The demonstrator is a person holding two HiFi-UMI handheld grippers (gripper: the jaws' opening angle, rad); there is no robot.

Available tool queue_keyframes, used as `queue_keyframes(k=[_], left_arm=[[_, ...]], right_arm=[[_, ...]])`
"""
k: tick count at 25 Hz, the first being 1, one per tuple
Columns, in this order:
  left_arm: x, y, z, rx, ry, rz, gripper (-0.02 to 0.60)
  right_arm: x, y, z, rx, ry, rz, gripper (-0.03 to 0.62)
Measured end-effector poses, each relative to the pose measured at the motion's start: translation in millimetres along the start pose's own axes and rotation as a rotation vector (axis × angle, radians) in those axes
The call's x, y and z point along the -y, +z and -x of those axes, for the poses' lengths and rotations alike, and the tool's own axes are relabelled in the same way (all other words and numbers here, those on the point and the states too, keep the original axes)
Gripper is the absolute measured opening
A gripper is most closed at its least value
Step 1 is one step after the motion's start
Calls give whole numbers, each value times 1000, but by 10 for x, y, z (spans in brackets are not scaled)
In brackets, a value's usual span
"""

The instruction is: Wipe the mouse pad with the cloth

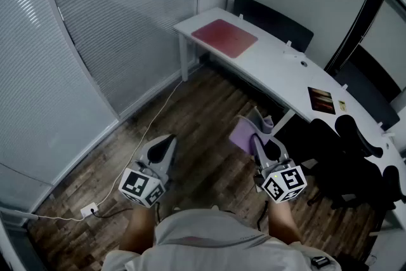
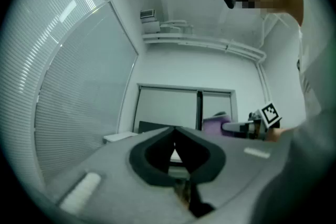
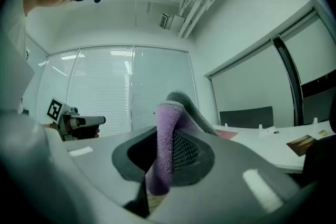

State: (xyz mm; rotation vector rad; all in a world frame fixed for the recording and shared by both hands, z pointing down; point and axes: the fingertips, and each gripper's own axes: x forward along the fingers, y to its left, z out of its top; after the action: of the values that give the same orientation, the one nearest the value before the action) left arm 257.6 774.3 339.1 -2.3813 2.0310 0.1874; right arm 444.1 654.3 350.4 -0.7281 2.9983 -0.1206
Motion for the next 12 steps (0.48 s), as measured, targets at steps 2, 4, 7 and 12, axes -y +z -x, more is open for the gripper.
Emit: queue_keyframes(k=[2,4,7,12], left_arm=[[5,-11,-23,2,0,-1,0],[9,-19,-43,2,2,0,0],[20,-31,-71,-4,3,2,0],[83,-74,-159,-15,10,-1,0]], right_arm=[[12,-4,-10,-1,8,0,44],[28,-8,-17,-2,11,1,44],[64,-15,-22,-4,11,-1,44],[185,-35,0,-5,18,-4,44]])
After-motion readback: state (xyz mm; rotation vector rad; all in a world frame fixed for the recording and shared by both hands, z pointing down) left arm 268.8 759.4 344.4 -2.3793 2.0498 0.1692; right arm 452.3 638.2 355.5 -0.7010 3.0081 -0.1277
